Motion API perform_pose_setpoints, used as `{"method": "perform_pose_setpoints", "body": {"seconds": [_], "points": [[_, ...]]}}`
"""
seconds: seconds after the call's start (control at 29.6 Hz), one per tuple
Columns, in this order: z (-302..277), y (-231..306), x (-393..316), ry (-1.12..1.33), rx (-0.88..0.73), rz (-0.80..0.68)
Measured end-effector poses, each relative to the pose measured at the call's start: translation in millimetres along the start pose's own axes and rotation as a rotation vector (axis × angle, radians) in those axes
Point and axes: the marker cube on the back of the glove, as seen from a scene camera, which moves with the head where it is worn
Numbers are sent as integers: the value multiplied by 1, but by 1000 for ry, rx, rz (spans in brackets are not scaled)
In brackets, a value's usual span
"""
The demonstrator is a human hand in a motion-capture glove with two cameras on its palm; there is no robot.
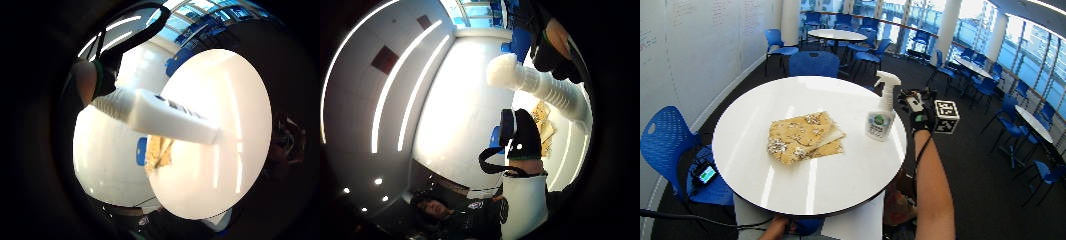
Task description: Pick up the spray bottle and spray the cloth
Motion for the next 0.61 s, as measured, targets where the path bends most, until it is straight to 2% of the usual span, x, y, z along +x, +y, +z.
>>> {"method": "perform_pose_setpoints", "body": {"seconds": [0.24, 0.61], "points": [[20, -14, 0, 3, -76, 22], [35, -26, -1, -9, -3, 52]]}}
